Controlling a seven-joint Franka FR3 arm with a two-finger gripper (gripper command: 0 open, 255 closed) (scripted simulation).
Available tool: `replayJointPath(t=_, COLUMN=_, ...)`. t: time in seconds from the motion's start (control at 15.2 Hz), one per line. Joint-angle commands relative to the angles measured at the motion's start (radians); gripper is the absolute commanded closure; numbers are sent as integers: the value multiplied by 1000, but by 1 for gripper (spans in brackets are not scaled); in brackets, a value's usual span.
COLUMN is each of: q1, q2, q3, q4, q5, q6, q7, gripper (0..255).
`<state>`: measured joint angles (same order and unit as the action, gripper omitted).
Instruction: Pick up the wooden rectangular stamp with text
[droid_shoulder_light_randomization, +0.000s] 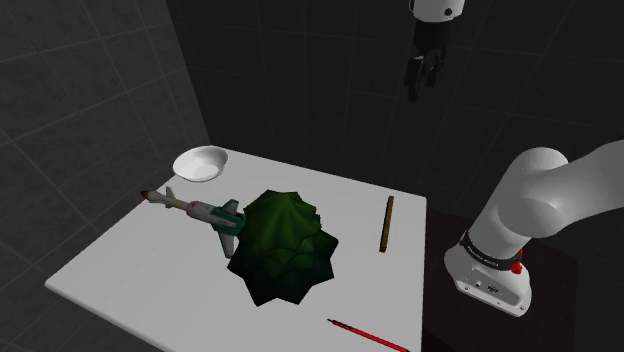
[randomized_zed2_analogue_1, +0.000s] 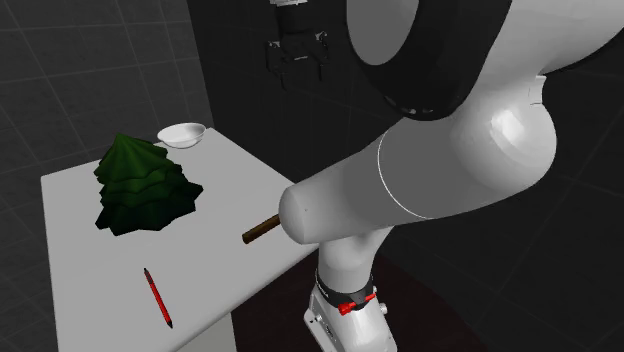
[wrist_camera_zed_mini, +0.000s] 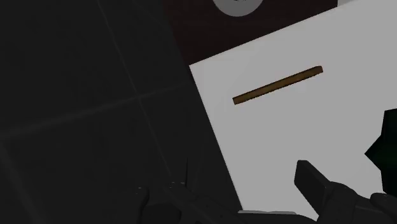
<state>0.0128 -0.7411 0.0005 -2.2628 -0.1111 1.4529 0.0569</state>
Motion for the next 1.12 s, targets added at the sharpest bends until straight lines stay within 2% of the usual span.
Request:
replayJointPath(t=0.0, q1=0, q2=0, q3=0, q4=0, q5=0, q6=0, q7=0, gripper=0)
replayJointPath(t=0.59, q1=-55, q2=-290, q3=161, q4=-392, q5=136, q6=159, q7=402, gripper=0)
replayJointPath(t=1.06, q1=-33, q2=-434, q3=369, q4=-620, q5=323, q6=286, q7=744, gripper=0)
